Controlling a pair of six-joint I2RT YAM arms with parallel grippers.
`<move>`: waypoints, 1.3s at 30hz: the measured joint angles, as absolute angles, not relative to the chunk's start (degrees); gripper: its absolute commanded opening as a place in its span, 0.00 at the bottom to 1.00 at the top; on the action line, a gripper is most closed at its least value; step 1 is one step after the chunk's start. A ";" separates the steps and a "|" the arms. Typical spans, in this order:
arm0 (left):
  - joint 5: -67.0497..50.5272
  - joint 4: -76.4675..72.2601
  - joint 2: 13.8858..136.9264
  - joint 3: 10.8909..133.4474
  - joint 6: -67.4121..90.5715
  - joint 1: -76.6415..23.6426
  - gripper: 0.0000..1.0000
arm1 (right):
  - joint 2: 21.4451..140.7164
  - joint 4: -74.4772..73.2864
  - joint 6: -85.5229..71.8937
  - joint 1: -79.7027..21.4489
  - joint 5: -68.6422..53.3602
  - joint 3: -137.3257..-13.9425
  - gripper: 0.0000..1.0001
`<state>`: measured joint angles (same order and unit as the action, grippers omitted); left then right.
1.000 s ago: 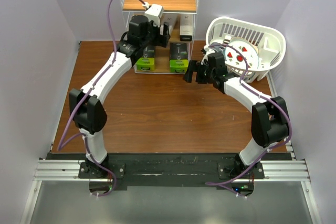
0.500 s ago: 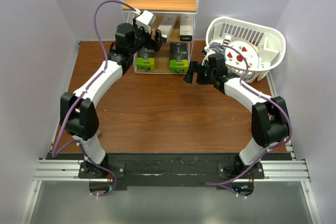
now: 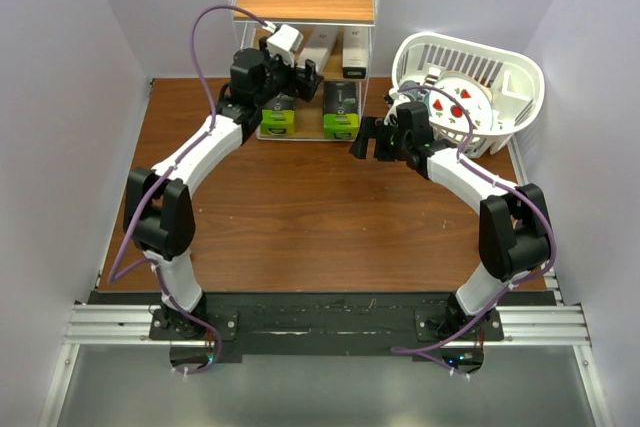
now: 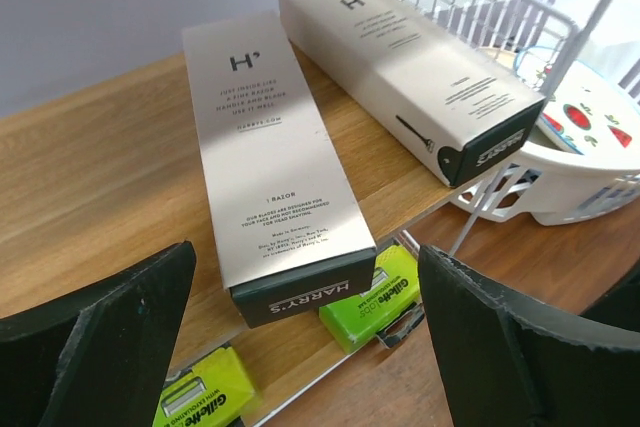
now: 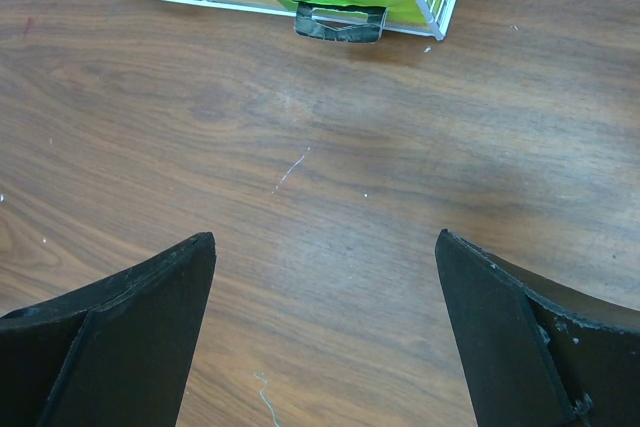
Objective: Place and organize the shaving razors onto the shelf
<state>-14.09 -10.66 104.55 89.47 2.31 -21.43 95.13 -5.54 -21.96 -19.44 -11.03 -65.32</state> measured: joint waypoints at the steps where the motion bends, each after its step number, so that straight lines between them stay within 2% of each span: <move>1: -13.08 -10.66 104.99 89.47 2.31 -21.67 0.92 | 95.13 -5.52 -21.96 -19.44 -11.03 -65.32 0.96; 6: -9.45 -11.64 106.10 89.49 2.44 -22.33 0.77 | 95.13 -5.52 -21.93 -19.42 -11.00 -65.32 0.97; 12: -5.98 -13.56 107.37 89.91 3.92 -22.59 0.64 | 95.13 -5.54 -21.93 -19.42 -10.98 -65.32 0.97; 19: -1.17 -14.06 108.22 90.70 5.37 -23.62 0.56 | 95.18 -5.54 -21.71 -19.44 -10.00 -65.36 0.97; 24: 4.54 -14.02 108.44 91.02 5.37 -25.21 0.44 | 95.18 -5.54 -21.65 -19.42 -9.98 -65.41 0.97; 31: 15.84 -13.80 108.44 91.29 4.97 -29.19 0.42 | 95.26 -5.52 -21.67 -19.40 -10.00 -65.45 0.97; 35: 20.95 -13.69 108.51 91.29 5.06 -31.29 0.37 | 95.31 -5.52 -21.67 -19.31 -10.00 -65.52 0.97; 39: 24.82 -13.67 109.14 91.72 5.58 -31.90 0.37 | 95.31 -5.52 -21.67 -19.03 -10.00 -65.56 0.97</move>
